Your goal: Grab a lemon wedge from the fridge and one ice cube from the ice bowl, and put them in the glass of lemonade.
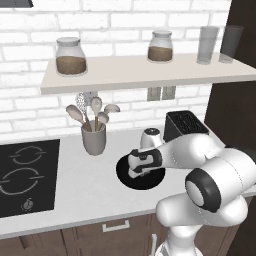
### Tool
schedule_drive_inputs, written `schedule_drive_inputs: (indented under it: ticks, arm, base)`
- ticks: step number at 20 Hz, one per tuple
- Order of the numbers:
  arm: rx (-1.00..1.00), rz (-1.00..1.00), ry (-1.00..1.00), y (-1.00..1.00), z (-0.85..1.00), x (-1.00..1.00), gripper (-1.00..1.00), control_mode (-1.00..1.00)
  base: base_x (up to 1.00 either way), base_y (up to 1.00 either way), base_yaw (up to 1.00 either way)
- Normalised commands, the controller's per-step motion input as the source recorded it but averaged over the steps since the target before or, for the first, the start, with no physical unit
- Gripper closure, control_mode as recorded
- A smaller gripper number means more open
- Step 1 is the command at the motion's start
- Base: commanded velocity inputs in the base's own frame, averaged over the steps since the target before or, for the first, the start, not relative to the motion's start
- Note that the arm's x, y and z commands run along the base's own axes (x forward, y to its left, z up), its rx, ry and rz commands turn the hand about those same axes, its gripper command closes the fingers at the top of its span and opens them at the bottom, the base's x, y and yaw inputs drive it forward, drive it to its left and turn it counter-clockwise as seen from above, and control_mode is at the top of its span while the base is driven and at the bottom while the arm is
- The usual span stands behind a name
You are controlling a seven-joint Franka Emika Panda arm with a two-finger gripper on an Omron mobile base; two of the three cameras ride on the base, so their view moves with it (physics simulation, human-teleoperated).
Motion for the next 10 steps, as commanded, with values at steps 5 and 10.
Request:
schedule_drive_inputs:
  ticks: [5,10]
  arm:
    - [0.06,0.00,-0.14,-0.07,0.31,-0.06,1.00,-1.00]
    - [0.10,0.00,-0.16,-0.01,0.47,-0.11,1.00,-1.00]
  base:
    - [0.00,0.00,0.00]
    - [0.00,0.00,0.00]
